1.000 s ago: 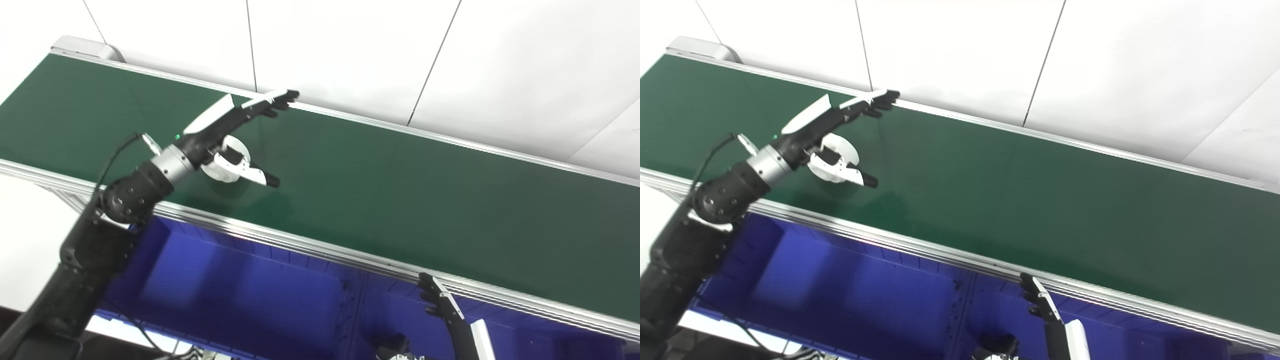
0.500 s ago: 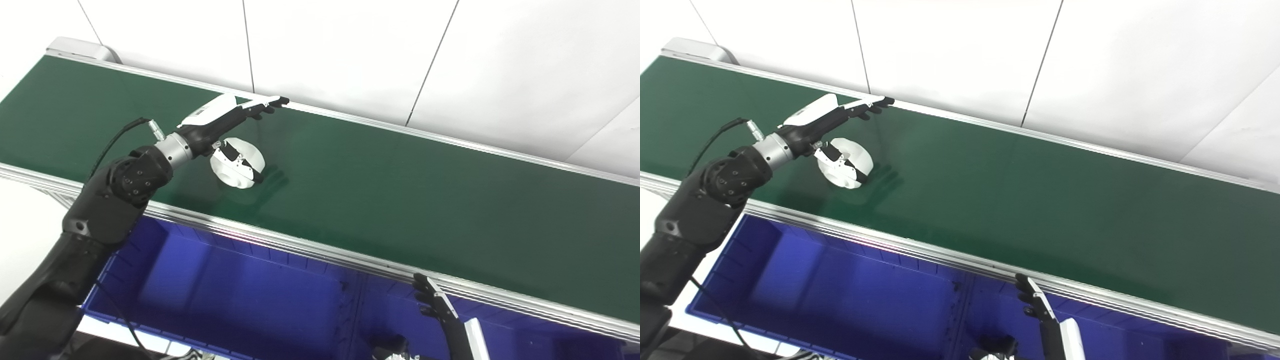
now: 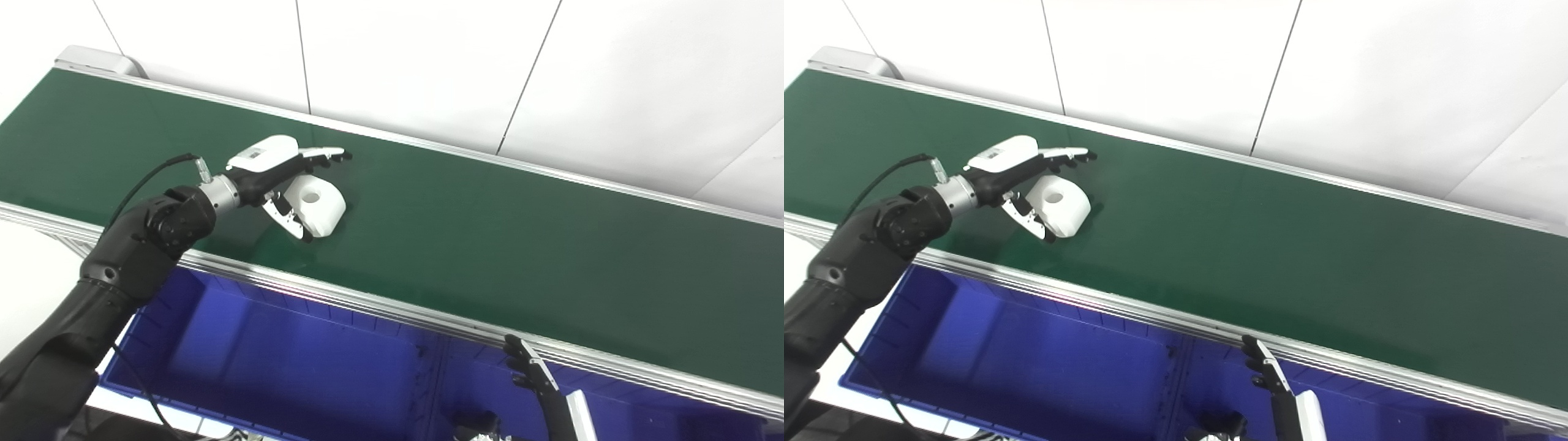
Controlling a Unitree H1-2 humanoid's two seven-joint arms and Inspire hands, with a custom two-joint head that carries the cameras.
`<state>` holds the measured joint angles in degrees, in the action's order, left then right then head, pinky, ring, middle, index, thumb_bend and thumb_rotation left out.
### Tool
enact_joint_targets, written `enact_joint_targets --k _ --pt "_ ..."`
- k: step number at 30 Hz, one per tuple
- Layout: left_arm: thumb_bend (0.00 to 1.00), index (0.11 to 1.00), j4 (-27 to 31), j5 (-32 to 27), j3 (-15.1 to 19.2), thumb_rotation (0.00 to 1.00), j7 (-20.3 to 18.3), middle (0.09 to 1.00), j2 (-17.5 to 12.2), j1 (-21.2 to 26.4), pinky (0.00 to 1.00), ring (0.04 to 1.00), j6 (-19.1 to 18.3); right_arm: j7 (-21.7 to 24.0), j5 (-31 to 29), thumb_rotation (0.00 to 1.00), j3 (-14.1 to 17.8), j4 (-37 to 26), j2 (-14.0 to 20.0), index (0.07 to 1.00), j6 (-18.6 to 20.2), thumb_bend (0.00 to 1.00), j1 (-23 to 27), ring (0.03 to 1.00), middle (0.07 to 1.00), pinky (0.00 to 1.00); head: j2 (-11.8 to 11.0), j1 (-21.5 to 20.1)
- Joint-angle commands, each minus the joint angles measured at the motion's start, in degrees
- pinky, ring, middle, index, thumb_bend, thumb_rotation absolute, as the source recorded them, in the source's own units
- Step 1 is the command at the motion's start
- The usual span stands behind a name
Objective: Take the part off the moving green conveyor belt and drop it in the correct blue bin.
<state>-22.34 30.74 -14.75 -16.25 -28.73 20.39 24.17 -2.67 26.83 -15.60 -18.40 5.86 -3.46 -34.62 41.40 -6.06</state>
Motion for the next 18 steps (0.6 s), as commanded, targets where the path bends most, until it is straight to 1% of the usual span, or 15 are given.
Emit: enact_joint_targets --k 1,2,4,5,6,7,8,9,10,12,15,18 --pt "0.81 0.872 2.38 -0.41 0.15 0.00 -0.21 0.872 -0.62 1.08 0.65 0.788 -1.26 -0.61 -0.13 0.16 -0.16 -2.32 0.01 0.897 -2.98 0.83 -0.66 0.847 0.868 0.80 0.15 0.06" --pt "0.81 0.859 2.60 -0.43 0.00 0.00 -0.36 0.861 -0.49 0.94 0.66 0.786 -1.72 -0.57 -0.07 0.17 -0.16 -2.41 0.06 0.898 -2.91 0.82 -0.71 0.849 0.870 0.80 0.24 0.05" --pt "0.78 0.827 2.06 -0.25 -0.64 0.00 0.24 0.825 -0.20 0.83 0.64 0.759 -0.51 -0.62 -0.17 0.17 -0.10 -2.38 0.11 0.897 -3.06 0.82 -0.74 0.849 0.871 0.80 0.30 0.06" --pt "0.77 0.804 1.99 0.13 -1.01 0.00 0.70 0.796 -0.10 0.77 0.62 0.734 0.07 -0.63 -0.28 0.17 -0.07 -2.39 0.12 0.897 -3.07 0.82 -0.77 0.849 0.870 0.79 0.37 0.09" --pt "0.74 0.772 2.02 0.48 -1.35 0.00 1.08 0.748 0.07 0.66 0.59 0.685 0.32 -0.70 -0.35 0.17 -0.05 -2.35 0.13 0.897 -3.23 0.82 -0.79 0.848 0.870 0.80 0.43 0.11" --pt "0.62 0.727 2.07 0.81 -1.68 0.00 1.44 0.639 0.20 0.57 0.48 0.547 0.55 -0.73 -0.49 0.17 -0.04 -2.29 0.16 0.897 -3.42 0.82 -0.80 0.847 0.869 0.80 0.49 0.12" --pt "0.55 0.680 2.05 0.98 -1.87 0.00 1.97 0.569 0.39 0.45 0.39 0.459 0.95 -0.77 -0.47 0.17 -0.03 -2.26 0.19 0.898 -3.50 0.82 -0.81 0.847 0.869 0.80 0.49 0.12" --pt "0.52 0.570 1.97 0.98 -1.94 0.00 2.53 0.531 0.59 0.33 0.32 0.423 1.42 -0.81 -0.32 0.17 -0.05 -2.31 0.22 0.898 -3.52 0.82 -0.85 0.846 0.870 0.80 0.59 0.09" --pt "0.51 0.524 1.88 0.97 -1.96 0.00 2.94 0.512 0.70 0.27 0.27 0.412 1.77 -0.82 -0.20 0.17 -0.06 -2.36 0.24 0.898 -3.50 0.82 -0.88 0.846 0.870 0.80 0.59 0.09" --pt "0.50 0.498 1.84 1.01 -2.09 0.00 5.00 0.503 1.00 -0.05 0.25 0.403 2.47 -0.81 -0.38 0.17 -0.01 -2.59 0.05 0.896 -3.18 0.82 -1.02 0.842 0.866 0.79 0.79 0.14" --pt "0.50 0.493 2.06 0.14 -2.33 0.00 7.74 0.503 1.23 -0.47 0.25 0.402 2.73 -0.77 -0.47 0.17 -0.05 -2.60 0.11 0.896 -3.33 0.82 -1.06 0.844 0.867 0.80 0.90 0.24" --pt "0.50 0.491 2.09 -1.88 -3.31 0.00 10.56 0.497 1.05 -0.41 0.25 0.413 2.74 -0.84 -0.46 0.18 -0.07 -2.51 0.19 0.898 -3.59 0.81 -1.06 0.847 0.868 0.80 0.98 0.15"
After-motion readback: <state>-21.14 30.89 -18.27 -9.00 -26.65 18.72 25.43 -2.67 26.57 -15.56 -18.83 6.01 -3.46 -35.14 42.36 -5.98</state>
